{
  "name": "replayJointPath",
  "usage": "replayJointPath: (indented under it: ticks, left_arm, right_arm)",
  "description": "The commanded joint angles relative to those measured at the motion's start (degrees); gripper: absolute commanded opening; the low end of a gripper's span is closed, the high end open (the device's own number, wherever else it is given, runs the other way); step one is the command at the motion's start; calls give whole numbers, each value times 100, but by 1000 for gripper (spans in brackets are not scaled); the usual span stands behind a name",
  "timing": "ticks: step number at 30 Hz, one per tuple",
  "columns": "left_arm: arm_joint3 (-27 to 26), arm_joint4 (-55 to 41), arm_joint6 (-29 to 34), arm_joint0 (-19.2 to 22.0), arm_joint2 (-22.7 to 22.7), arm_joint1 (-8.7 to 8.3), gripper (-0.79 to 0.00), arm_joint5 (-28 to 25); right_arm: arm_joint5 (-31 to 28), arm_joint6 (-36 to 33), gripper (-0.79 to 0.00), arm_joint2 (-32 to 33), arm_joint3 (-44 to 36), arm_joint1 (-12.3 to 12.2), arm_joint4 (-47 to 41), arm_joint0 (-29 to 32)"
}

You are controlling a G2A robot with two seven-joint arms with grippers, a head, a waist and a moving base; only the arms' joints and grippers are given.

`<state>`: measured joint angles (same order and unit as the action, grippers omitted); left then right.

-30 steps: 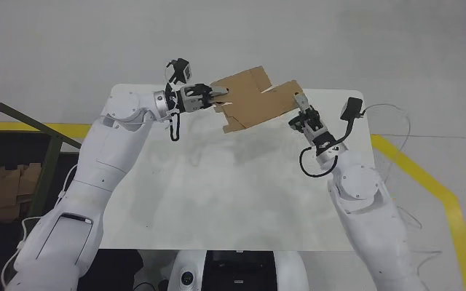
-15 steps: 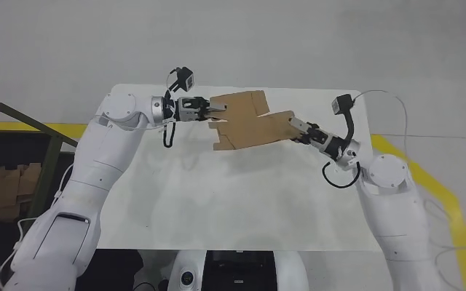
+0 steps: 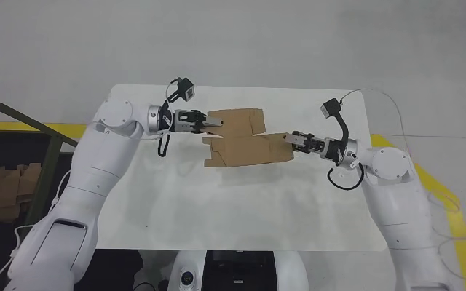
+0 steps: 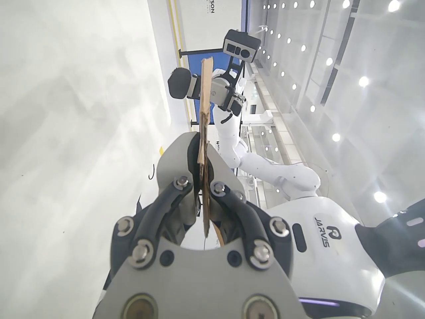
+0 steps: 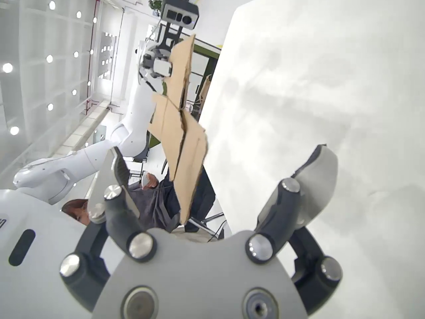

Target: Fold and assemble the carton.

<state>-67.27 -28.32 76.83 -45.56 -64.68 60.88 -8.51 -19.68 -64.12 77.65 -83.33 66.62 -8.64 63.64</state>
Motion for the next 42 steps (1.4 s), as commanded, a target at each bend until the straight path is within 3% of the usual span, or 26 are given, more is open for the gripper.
replayJointPath:
  ticks: [1,7,17,42]
  left_arm:
    - [-12,-43,-20,-36,-44,-10,-785,-26]
    - [-101,14,-88,-126,-82,-31,-785,-90]
    - [-218,76,-75,-183,2,-26,-785,-275]
    - [-199,230,-173,-55,234,21,-785,-343]
  right_arm:
    - [-3,-39,0,1,-2,1,-13,2]
    - [64,36,0,-41,-108,-3,64,45]
    - [-8,-1111,0,-485,144,-22,-612,-244]
    - [-411,-1331,0,-829,452,-63,-1387,-461]
